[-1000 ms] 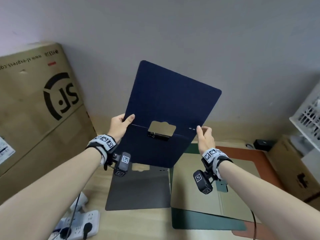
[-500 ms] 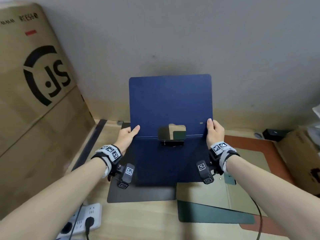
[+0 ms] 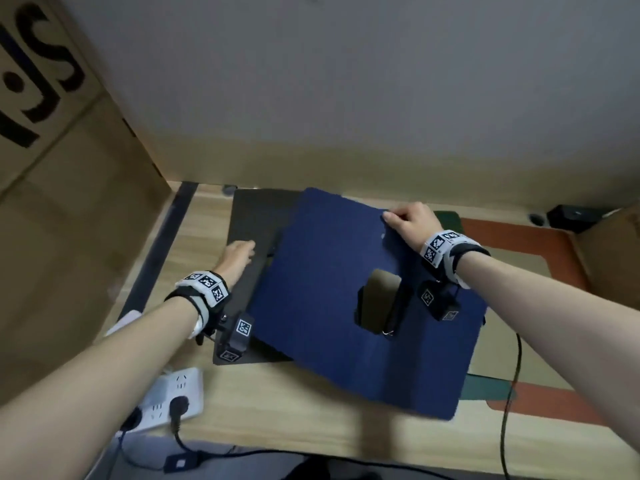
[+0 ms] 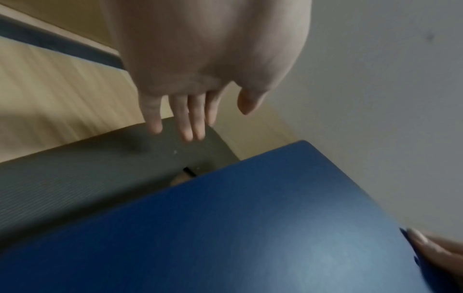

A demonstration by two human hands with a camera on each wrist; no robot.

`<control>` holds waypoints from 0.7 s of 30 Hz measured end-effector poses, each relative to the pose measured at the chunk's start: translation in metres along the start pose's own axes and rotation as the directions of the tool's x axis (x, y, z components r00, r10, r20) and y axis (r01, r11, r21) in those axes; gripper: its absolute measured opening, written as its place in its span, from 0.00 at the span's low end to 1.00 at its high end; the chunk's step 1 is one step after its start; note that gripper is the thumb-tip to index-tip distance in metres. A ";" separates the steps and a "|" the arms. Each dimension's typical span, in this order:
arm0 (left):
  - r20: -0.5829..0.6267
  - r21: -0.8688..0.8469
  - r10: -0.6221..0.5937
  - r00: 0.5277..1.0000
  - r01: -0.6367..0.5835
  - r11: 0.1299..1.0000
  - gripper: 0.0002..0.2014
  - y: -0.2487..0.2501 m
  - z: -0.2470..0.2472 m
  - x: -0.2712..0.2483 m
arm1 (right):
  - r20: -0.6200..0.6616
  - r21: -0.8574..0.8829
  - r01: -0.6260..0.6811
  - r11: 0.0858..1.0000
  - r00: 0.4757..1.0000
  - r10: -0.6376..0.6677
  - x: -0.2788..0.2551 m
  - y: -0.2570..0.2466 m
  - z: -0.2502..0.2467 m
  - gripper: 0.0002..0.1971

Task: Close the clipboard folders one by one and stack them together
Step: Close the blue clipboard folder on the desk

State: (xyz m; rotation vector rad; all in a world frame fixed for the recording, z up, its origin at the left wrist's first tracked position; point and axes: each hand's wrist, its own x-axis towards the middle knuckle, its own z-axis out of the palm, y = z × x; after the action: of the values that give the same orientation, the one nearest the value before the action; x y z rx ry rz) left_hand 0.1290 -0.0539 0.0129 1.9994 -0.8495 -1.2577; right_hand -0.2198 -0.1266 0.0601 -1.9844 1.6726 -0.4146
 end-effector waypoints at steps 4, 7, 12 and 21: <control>0.196 0.006 -0.194 0.961 0.196 0.980 0.28 -0.038 0.022 -0.009 | 0.202 -0.167 0.079 0.983 0.978 -0.044 0.014 -0.015 0.036 0.19; 0.198 -0.070 -0.246 0.949 0.264 0.962 0.47 -0.087 0.032 -0.001 | 0.249 -0.217 0.125 0.968 0.966 -0.069 0.025 -0.027 0.066 0.15; 0.092 -0.241 -0.173 0.981 0.190 0.952 0.17 -0.114 0.032 -0.015 | 0.309 -0.220 0.096 0.971 0.951 -0.024 0.034 -0.026 0.114 0.14; -0.083 -0.100 -0.216 0.973 0.208 0.973 0.38 -0.148 0.040 0.026 | 0.290 -0.290 0.069 0.955 0.957 0.019 -0.017 0.023 0.140 0.30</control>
State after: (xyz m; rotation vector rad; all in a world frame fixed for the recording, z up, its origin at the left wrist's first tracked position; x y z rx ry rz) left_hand 0.1296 0.0079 -0.1292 2.1003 -0.5352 -1.2834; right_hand -0.1671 -0.0874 -0.0662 -2.1560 1.5932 0.1290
